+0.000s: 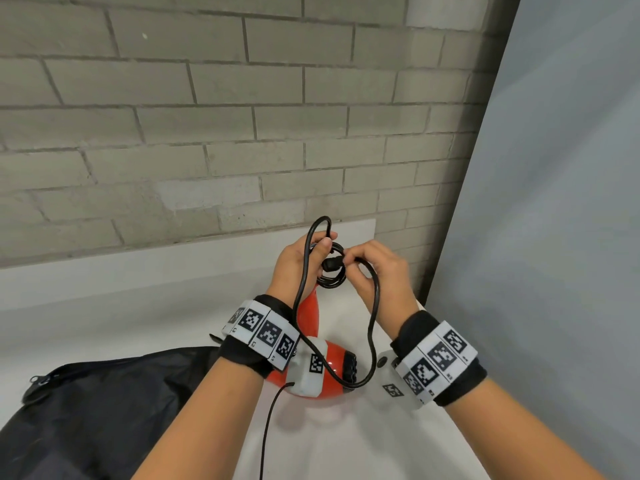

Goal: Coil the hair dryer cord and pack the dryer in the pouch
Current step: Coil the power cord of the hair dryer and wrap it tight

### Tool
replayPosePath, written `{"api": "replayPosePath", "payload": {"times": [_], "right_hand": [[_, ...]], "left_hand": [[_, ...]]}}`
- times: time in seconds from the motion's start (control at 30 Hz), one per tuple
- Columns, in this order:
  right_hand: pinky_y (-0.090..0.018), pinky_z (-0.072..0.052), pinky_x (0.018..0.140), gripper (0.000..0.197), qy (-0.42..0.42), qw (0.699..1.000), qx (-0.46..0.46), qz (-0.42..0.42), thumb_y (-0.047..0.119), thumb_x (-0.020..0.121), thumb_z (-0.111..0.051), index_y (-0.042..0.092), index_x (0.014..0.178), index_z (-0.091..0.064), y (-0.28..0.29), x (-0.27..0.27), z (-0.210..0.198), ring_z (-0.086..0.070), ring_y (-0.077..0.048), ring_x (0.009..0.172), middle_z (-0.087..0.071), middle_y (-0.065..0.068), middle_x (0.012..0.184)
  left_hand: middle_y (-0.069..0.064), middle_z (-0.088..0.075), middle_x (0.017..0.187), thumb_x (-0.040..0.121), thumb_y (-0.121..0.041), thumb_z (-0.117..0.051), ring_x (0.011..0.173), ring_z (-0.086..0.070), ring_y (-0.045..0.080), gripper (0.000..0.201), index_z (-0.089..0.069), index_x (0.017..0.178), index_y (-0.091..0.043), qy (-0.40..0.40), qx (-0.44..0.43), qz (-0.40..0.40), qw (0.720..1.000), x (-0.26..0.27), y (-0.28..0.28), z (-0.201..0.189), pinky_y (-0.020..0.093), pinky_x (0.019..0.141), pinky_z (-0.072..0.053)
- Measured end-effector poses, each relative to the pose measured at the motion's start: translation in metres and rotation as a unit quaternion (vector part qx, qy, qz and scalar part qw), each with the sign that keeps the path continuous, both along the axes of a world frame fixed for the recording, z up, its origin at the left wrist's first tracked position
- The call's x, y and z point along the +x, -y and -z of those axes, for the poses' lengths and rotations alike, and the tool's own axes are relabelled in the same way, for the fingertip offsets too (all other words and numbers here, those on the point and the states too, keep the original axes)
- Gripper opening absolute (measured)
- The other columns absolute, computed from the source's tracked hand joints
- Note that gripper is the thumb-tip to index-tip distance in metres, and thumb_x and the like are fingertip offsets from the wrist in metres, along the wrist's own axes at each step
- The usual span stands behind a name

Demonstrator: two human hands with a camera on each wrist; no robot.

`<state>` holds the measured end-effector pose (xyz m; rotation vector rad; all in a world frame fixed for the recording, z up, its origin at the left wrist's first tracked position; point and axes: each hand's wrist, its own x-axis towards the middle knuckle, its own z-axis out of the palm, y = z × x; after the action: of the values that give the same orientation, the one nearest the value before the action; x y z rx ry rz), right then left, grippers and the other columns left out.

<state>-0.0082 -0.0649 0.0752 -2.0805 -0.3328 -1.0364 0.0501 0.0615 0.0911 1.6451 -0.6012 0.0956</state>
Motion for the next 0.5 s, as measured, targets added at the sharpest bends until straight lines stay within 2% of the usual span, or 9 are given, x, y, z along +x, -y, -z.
{"api": "replayPosePath", "payload": {"times": [0.1,0.17,0.2,0.27,0.33,0.4,0.43,0.47,0.5], "right_hand": [[-0.02,-0.045,0.068,0.01,0.02,0.998,-0.055,0.029,0.009,0.08,-0.052,0.006,0.081,-0.061,-0.005,0.001,-0.001,-0.055,-0.016,0.073,-0.059,-0.01,0.077],[-0.026,-0.04,0.067,0.012,0.013,0.986,-0.156,0.049,-0.003,0.077,-0.055,0.004,0.085,-0.06,-0.01,0.002,0.001,-0.051,-0.022,0.072,-0.058,-0.011,0.075],[-0.027,-0.037,0.066,0.021,0.011,0.975,-0.212,0.065,-0.01,0.073,-0.057,0.003,0.089,-0.059,-0.013,0.003,0.003,-0.048,-0.021,0.072,-0.059,-0.012,0.074],[-0.027,-0.038,0.063,0.036,0.009,0.963,-0.247,0.104,-0.015,0.067,-0.06,0.006,0.095,-0.054,-0.016,0.005,0.006,-0.047,-0.022,0.071,-0.058,-0.012,0.074],[-0.031,-0.046,0.064,0.04,0.012,0.976,-0.167,0.139,-0.014,0.069,-0.057,0.009,0.101,-0.049,-0.017,0.008,0.004,-0.052,-0.024,0.077,-0.056,-0.013,0.087],[-0.025,-0.049,0.074,0.047,-0.059,0.994,-0.029,0.085,-0.013,0.075,-0.049,0.01,0.116,-0.046,-0.015,0.011,-0.007,-0.056,-0.019,0.09,-0.053,-0.011,0.105],[-0.015,-0.046,0.075,0.051,-0.122,0.992,0.022,0.025,-0.012,0.079,-0.044,0.01,0.125,-0.042,-0.013,0.013,-0.012,-0.058,-0.009,0.089,-0.054,-0.005,0.103],[-0.008,-0.044,0.068,0.052,-0.179,0.982,0.044,-0.028,-0.01,0.084,-0.041,0.012,0.13,-0.037,-0.011,0.014,-0.015,-0.058,0.003,0.078,-0.056,0.002,0.091],[-0.006,-0.041,0.059,0.049,-0.212,0.975,0.035,-0.058,-0.005,0.088,-0.041,0.014,0.133,-0.034,-0.009,0.014,-0.016,-0.056,0.009,0.064,-0.053,0.009,0.075]], "left_hand": [[-0.001,-0.058,0.075,0.093,-0.023,-0.047,0.041,-0.043,-0.001,0.023,-0.062,0.108,-0.015,-0.01,0.004,0.008,1.0,0.001,0.001,-0.001,0.008,0.046,-0.035],[-0.004,-0.058,0.068,0.092,-0.021,-0.048,0.044,-0.044,0.0,0.023,-0.062,0.108,-0.011,-0.03,-0.009,0.015,0.999,0.0,0.004,-0.001,0.008,0.046,-0.034],[-0.008,-0.058,0.062,0.092,-0.018,-0.049,0.045,-0.046,0.0,0.023,-0.062,0.108,-0.008,-0.05,-0.029,0.021,0.998,-0.002,0.005,-0.002,0.007,0.046,-0.035],[-0.012,-0.06,0.057,0.091,-0.013,-0.05,0.044,-0.05,-0.003,0.02,-0.063,0.104,-0.007,-0.073,-0.058,0.04,0.995,-0.006,0.006,-0.004,0.005,0.046,-0.036],[-0.009,-0.061,0.066,0.091,-0.016,-0.05,0.041,-0.046,-0.003,0.016,-0.064,0.098,-0.017,-0.055,-0.04,0.048,0.997,-0.009,0.006,-0.004,0.006,0.046,-0.036],[-0.003,-0.06,0.071,0.091,-0.02,-0.05,0.04,-0.043,-0.001,0.016,-0.063,0.1,-0.02,-0.037,-0.018,0.052,0.998,-0.01,0.005,-0.005,0.008,0.046,-0.036],[0.001,-0.06,0.073,0.091,-0.021,-0.05,0.04,-0.043,-0.001,0.017,-0.063,0.102,-0.019,-0.03,-0.009,0.047,0.998,-0.009,0.005,-0.005,0.008,0.046,-0.036],[0.004,-0.06,0.074,0.091,-0.021,-0.049,0.04,-0.043,-0.002,0.019,-0.063,0.105,-0.018,-0.028,-0.004,0.042,0.999,-0.008,0.006,-0.004,0.007,0.046,-0.036],[0.005,-0.058,0.072,0.092,-0.02,-0.049,0.04,-0.043,-0.001,0.02,-0.063,0.106,-0.016,-0.026,-0.002,0.037,0.999,-0.006,0.006,-0.004,0.007,0.046,-0.035]]}}
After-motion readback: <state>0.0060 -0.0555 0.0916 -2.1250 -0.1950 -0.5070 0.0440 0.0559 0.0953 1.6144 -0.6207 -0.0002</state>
